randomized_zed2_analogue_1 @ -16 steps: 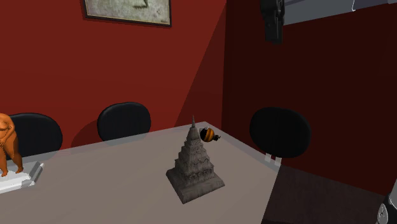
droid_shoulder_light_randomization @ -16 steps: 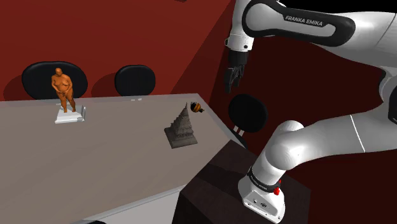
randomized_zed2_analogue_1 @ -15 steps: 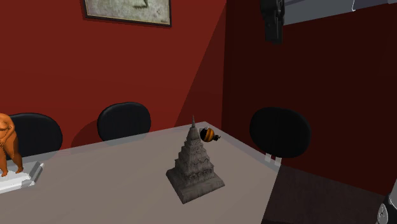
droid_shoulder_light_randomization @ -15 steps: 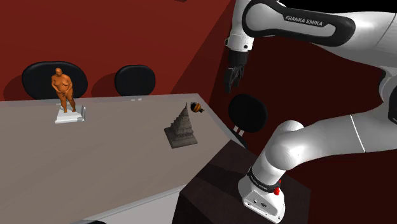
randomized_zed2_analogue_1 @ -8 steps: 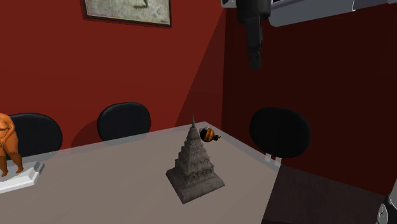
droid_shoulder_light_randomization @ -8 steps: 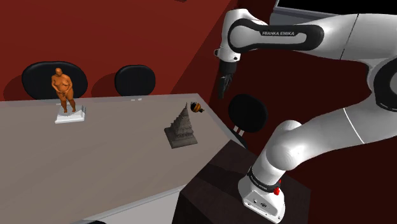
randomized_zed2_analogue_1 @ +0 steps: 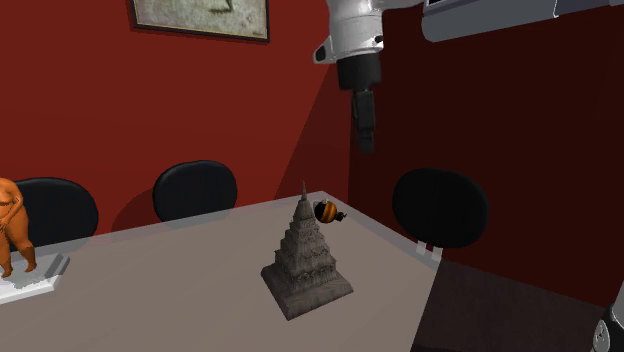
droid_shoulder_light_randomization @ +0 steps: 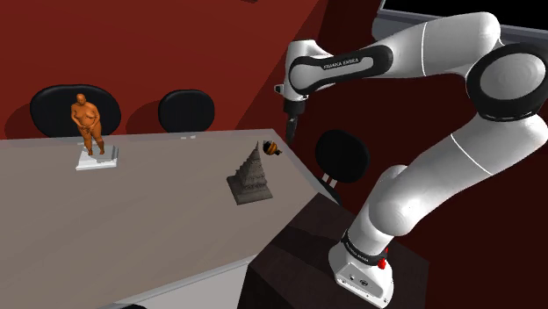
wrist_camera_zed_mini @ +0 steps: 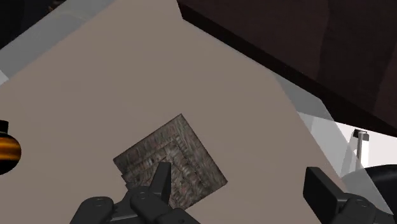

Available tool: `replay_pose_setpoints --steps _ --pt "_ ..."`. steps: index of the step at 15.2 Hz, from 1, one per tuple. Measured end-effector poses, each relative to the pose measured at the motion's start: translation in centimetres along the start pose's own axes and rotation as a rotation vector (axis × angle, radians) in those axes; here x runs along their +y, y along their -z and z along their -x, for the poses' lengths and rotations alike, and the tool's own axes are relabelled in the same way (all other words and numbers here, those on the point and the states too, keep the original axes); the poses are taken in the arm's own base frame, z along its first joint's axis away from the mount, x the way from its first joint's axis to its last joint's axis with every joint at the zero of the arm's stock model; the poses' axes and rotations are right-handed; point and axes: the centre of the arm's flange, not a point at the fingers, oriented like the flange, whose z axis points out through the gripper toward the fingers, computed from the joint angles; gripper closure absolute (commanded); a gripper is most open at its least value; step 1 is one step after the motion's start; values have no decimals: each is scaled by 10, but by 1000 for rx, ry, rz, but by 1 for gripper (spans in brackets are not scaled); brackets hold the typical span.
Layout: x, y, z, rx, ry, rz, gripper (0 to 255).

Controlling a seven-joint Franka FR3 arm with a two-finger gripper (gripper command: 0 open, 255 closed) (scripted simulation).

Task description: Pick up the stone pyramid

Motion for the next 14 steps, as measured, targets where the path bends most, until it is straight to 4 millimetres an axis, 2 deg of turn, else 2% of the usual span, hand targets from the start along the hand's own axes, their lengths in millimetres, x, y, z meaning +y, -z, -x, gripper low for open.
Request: replay_pose_setpoints --steps 4,14 --pt "23 -31 -26 4 121 14 0" --pt "60 -115 -123 11 425 49 0"
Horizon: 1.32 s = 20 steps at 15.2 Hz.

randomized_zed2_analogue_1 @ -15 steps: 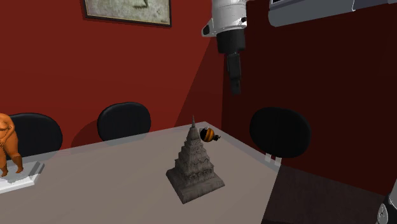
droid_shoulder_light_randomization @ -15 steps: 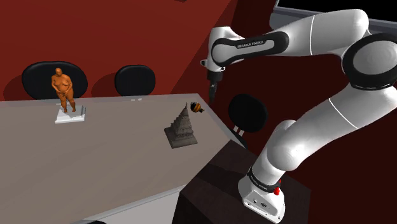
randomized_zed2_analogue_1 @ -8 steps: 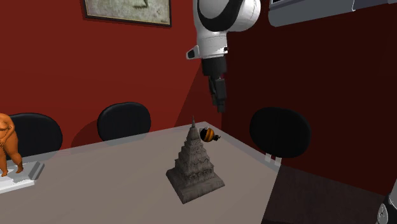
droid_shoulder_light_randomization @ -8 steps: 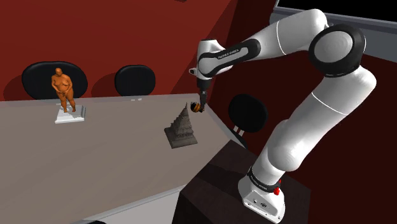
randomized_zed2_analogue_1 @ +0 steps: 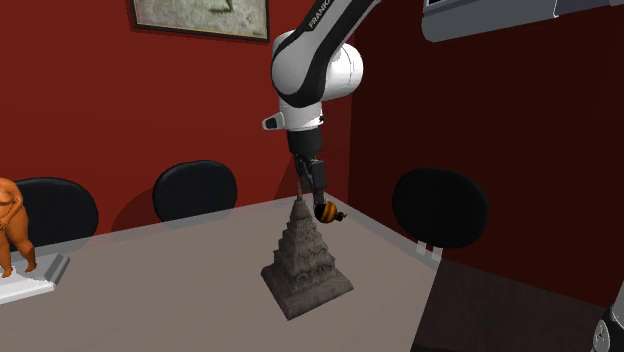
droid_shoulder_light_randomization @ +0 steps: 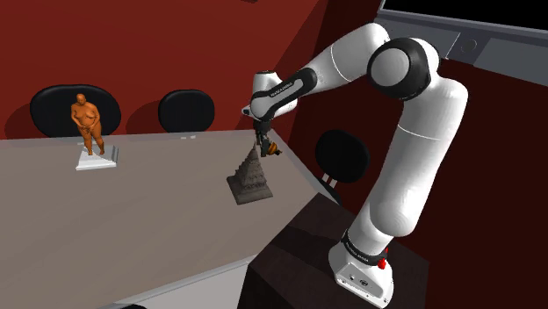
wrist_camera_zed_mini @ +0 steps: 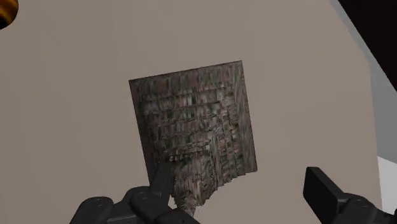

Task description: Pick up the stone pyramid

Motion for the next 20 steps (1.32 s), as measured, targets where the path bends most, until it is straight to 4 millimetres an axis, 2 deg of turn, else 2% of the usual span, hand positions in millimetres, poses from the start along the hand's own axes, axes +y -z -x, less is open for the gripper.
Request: replay_pose_setpoints --steps 5,13,14,20 --pt "23 -40 -35 3 142 15 0" --pt "27 -80 -45 4 162 17 0" --pt "27 -82 -44 4 162 17 255" --pt "27 -83 -45 5 164 19 255"
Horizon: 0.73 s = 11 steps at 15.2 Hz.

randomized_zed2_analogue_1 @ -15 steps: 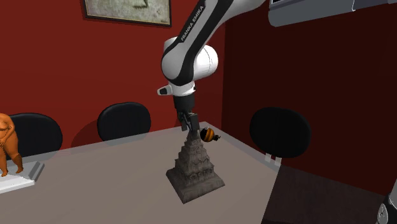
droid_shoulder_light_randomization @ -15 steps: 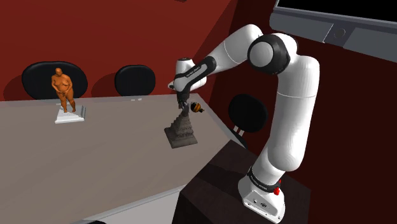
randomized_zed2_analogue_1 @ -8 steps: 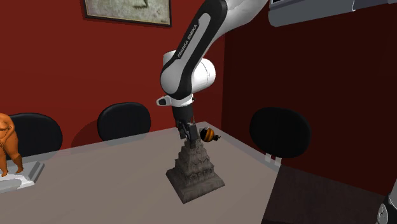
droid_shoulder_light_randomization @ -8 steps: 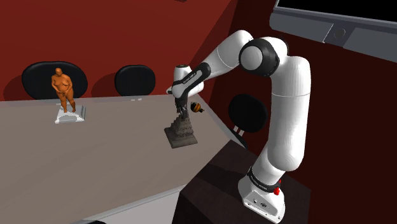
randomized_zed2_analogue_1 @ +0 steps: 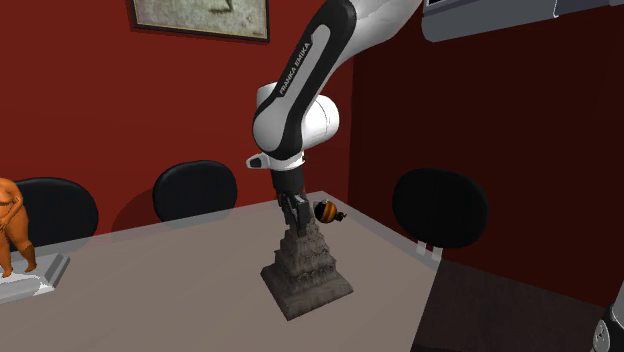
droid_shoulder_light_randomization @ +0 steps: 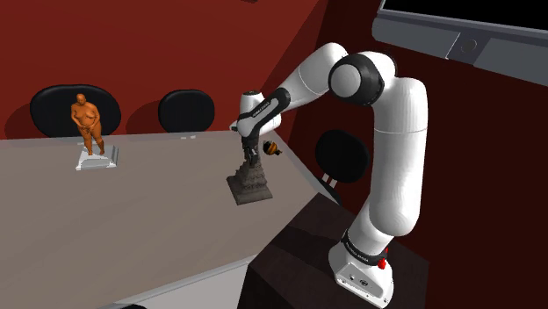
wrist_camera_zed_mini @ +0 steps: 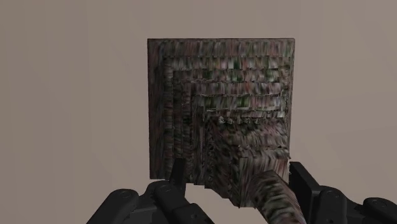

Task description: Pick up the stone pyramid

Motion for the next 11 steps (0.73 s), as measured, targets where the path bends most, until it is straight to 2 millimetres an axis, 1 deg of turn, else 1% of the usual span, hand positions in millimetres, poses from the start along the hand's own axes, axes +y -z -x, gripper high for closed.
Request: replay_pose_setpoints --steps 5,8,11 --pt "-1 1 1 -1 -1 -2 255" --pt "-2 13 2 -2 -1 -4 255" --pt "-1 29 5 -2 -1 -4 255"
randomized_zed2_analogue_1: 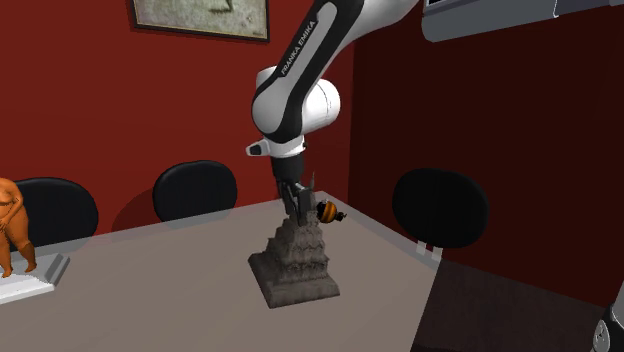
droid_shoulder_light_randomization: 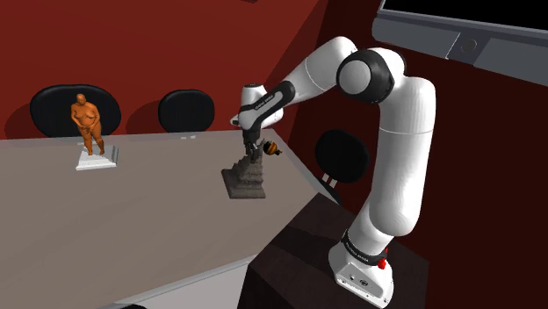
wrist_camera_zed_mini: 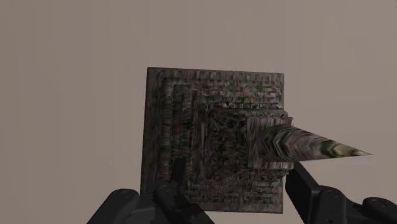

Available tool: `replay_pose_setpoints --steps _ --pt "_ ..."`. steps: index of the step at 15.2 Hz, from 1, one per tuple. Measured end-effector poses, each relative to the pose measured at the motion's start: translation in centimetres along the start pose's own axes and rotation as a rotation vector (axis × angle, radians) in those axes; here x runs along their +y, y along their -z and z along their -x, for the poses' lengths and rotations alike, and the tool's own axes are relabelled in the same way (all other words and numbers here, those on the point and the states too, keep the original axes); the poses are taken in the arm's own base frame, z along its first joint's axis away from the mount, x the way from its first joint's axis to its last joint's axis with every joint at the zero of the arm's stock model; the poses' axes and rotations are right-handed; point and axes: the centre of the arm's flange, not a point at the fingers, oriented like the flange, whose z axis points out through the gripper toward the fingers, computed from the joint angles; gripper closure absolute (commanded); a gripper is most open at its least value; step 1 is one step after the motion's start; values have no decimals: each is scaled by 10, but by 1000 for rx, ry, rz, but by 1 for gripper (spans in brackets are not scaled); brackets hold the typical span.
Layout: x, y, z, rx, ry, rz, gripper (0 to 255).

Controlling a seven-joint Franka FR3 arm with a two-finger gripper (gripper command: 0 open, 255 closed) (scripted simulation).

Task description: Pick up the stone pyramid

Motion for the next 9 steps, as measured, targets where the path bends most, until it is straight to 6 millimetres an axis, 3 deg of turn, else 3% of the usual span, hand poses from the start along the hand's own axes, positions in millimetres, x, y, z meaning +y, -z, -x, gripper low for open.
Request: replay_pose_setpoints --steps 9 --pt "1 44 6 0 0 0 255"
